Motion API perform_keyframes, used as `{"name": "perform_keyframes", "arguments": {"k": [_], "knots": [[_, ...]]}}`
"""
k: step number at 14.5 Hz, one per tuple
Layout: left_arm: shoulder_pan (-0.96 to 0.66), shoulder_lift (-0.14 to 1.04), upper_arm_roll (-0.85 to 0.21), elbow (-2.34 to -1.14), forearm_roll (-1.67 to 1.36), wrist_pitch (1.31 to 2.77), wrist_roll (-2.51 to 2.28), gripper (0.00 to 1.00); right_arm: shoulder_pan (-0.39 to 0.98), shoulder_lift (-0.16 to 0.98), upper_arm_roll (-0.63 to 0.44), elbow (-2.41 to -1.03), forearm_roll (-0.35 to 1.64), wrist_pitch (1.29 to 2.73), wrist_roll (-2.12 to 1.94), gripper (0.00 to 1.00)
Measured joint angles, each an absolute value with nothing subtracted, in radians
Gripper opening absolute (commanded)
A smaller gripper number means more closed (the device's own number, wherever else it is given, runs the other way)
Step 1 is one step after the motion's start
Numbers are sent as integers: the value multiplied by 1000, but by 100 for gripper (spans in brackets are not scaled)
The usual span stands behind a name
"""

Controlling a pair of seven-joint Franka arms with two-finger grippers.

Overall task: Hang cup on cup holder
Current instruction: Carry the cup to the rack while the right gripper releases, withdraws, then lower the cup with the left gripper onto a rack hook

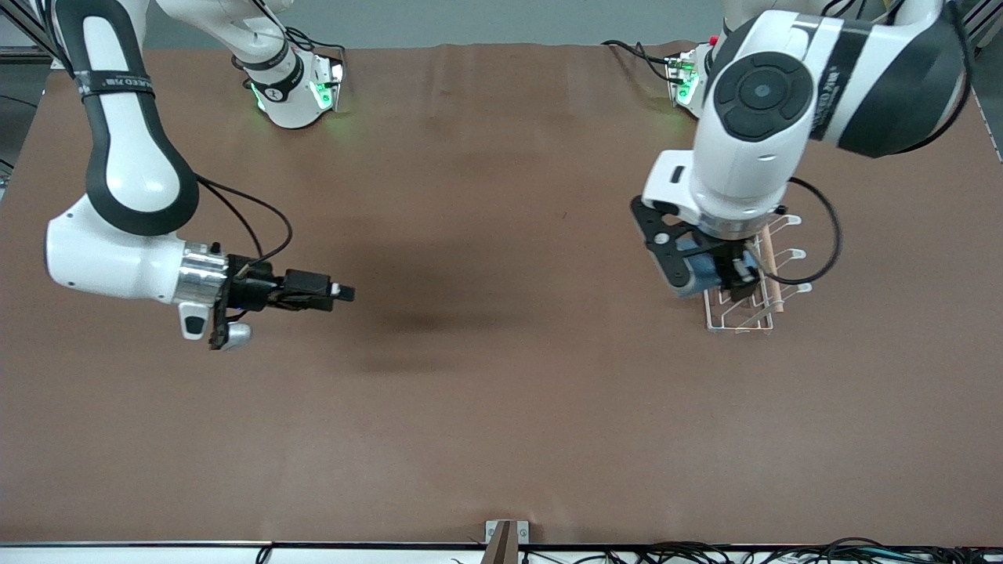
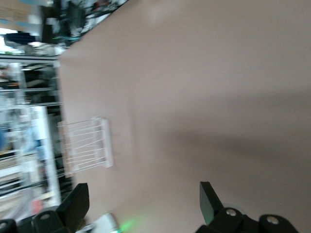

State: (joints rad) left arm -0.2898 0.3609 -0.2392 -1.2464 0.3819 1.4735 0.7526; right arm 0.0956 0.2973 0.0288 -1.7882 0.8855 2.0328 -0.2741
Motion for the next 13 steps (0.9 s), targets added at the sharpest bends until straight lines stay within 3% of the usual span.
{"name": "perform_keyframes", "arguments": {"k": [7, 13], "knots": [[-318, 350, -256, -1268, 653, 1218, 886, 64, -46, 281, -1, -1767, 417, 2091, -266, 100], [-308, 360, -247, -1409, 770, 1177, 959, 64, 0, 237, 11, -1766, 166, 2103, -155, 100]]}}
